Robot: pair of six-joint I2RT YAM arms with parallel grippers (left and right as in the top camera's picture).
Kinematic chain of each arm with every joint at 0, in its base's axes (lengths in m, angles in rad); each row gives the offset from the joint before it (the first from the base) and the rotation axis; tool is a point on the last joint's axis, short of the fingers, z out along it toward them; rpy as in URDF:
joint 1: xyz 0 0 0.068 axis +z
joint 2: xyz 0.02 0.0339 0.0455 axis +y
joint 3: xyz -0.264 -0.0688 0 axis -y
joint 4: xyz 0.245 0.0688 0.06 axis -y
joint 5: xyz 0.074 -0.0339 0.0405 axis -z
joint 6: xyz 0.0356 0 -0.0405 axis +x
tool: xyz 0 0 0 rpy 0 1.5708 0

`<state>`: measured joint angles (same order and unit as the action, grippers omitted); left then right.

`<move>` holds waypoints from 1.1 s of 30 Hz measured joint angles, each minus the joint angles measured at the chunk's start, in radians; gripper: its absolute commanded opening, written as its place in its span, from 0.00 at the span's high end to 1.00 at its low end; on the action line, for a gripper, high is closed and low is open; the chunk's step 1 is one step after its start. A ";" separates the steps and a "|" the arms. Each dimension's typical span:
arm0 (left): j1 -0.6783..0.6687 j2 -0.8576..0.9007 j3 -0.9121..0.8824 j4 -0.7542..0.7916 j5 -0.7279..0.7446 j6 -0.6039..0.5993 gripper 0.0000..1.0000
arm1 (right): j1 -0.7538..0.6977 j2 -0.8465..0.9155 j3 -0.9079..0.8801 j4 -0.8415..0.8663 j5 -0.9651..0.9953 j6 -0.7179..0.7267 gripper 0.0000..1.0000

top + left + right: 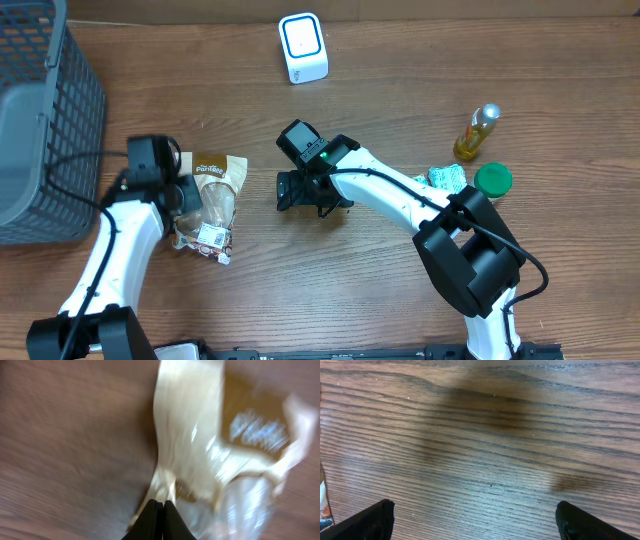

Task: Scan the item barcode
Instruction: 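Grasp the brown snack bag with the left gripper and lift it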

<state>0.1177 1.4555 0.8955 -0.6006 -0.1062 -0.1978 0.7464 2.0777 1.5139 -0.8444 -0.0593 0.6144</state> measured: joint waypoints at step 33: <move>-0.035 0.295 0.050 -0.007 0.223 0.053 0.93 | -0.060 -0.001 0.000 -0.019 -0.192 -0.051 0.00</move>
<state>0.0830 1.7508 0.9459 -0.6075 0.1165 -0.1452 0.6861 2.0766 1.5135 -0.8631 -0.2512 0.5632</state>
